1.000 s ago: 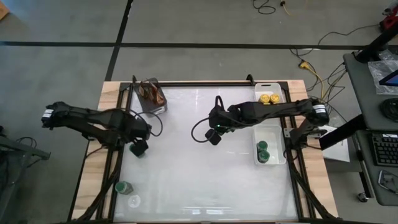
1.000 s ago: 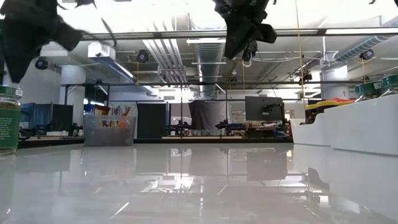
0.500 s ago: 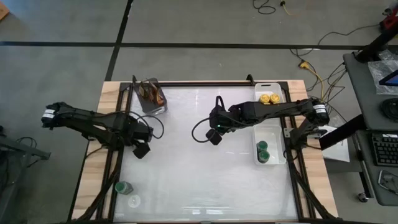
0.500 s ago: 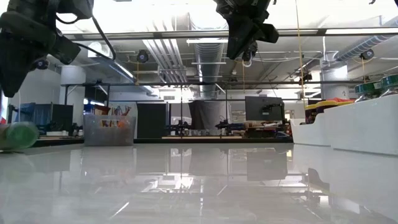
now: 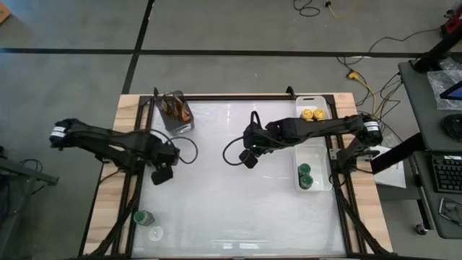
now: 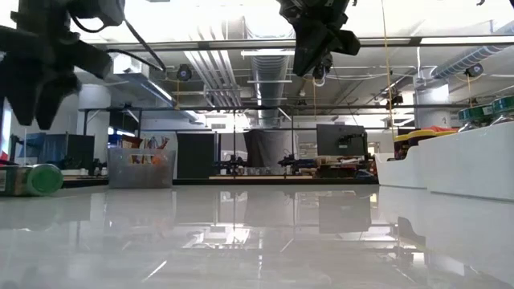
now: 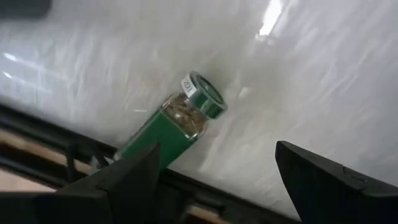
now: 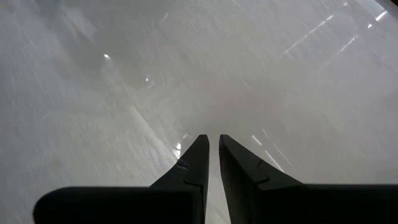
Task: Sort spices by type
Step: Put the green seasoning bottle into the bottom white bin
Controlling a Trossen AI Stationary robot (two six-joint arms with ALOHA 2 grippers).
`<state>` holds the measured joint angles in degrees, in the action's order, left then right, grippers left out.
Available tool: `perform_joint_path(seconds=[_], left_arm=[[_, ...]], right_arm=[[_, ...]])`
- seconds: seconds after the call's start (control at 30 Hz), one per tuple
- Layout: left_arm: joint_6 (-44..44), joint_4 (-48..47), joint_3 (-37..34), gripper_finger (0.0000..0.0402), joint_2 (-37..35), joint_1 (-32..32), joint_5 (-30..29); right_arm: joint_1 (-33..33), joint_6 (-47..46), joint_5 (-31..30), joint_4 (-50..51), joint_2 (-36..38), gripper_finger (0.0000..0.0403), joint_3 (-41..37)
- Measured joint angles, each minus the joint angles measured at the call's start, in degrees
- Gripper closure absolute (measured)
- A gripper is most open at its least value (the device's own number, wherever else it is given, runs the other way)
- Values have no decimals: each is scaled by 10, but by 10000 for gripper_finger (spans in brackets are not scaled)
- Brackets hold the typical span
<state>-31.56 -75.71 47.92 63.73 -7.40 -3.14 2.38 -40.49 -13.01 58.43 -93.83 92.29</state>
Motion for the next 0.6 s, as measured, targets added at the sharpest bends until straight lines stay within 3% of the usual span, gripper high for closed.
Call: perform_joint_path(seconds=[0.6], left_arm=[[278,18,-8,101,181,69,19]], right_arm=[[65,-52,-6,27,31,374,0]])
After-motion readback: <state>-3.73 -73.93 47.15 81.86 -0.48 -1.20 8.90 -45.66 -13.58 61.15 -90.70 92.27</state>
